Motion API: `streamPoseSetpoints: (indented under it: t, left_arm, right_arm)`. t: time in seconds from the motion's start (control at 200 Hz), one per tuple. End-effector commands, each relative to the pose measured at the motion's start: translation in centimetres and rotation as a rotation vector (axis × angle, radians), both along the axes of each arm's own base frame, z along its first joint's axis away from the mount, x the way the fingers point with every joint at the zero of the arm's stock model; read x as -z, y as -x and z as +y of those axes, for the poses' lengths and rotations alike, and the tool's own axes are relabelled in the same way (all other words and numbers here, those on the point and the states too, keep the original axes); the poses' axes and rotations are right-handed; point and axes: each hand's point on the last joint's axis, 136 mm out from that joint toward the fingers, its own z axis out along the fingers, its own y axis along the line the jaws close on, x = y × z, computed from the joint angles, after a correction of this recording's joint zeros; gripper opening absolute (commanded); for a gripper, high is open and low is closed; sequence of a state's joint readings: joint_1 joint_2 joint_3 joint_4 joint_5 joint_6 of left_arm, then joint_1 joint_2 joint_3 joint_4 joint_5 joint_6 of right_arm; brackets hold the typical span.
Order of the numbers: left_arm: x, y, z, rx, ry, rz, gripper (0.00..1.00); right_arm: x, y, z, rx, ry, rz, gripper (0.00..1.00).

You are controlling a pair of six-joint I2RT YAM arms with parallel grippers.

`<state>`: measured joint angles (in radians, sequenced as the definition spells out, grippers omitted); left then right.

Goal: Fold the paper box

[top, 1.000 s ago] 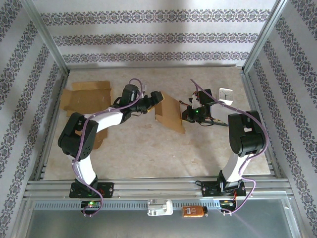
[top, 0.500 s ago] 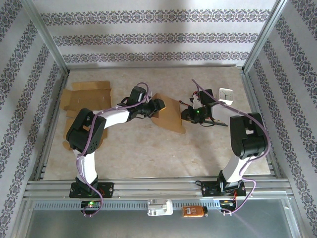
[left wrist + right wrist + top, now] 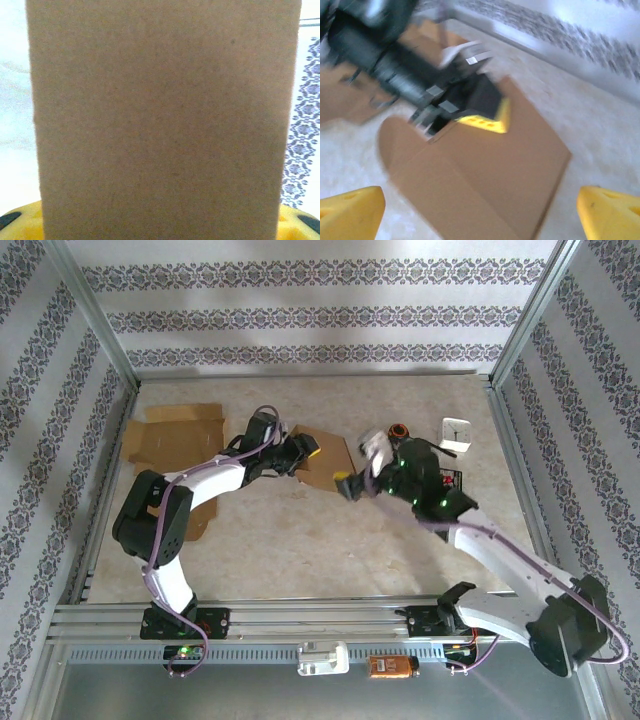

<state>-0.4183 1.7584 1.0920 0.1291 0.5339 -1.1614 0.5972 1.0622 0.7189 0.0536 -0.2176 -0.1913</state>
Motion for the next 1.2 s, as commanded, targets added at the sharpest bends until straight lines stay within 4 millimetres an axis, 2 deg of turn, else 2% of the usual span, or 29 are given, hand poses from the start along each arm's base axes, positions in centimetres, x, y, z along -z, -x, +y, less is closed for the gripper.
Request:
streamPoseSetpoints:
  t: [0.0,0.105,0.28,0.43,0.55,0.635,0.715,0.874,0.979,1.114,1.194]
  left_arm:
    - [-2.8,0.0,0.7,-0.037,0.040,-0.025,0.32]
    - [-3.5,0.0,0.8,-0.046,0.055,-0.033,0.32]
    - [-4.1,0.0,0.9,-0.057,0.068,-0.036,0.32]
    - [-4.6,0.1,0.7,-0.077,0.130,-0.017,0.32]
    - [-5.0,0.3,0.7,-0.088,0.162,-0.008,0.32]
    - [-5.2,0.4,0.8,-0.096,0.180,-0.007,0.32]
    - [-5.9,0.4,0.6,-0.098,0.218,-0.013,0.32]
    - [-7.1,0.4,0.3,-0.099,0.281,-0.023,0.33]
    - [-8.0,0.2,0.1,-0.098,0.316,-0.037,0.42]
    - [-9.4,0.2,0.6,-0.097,0.324,-0.075,0.48]
    - [-10.4,0.3,1.8,-0.119,0.289,-0.120,0.53]
  right_arm:
    - [1.2,1.0,2.0,-0.201,0.341,-0.514,0.98]
    - [3.0,0.9,3.4,-0.276,0.515,-0.630,0.98]
    - [3.9,-4.4,3.6,-0.077,0.663,-0.719,0.98]
    - [5.3,-6.8,4.7,-0.040,0.722,-0.763,0.98]
    - [4.6,-9.1,4.1,0.085,0.767,-0.826,0.96]
    - [4.8,-9.9,3.7,0.121,0.777,-0.839,0.94]
    - [5.1,-9.8,3.7,0.110,0.764,-0.831,0.86]
    - [5.1,-9.2,3.9,0.083,0.752,-0.836,0.65]
    - [4.6,-8.5,4.1,0.065,0.735,-0.846,0.56]
    - [4.4,-6.4,4.4,-0.038,0.664,-0.782,0.43]
    - [4.5,-4.6,4.2,-0.121,0.593,-0.692,0.39]
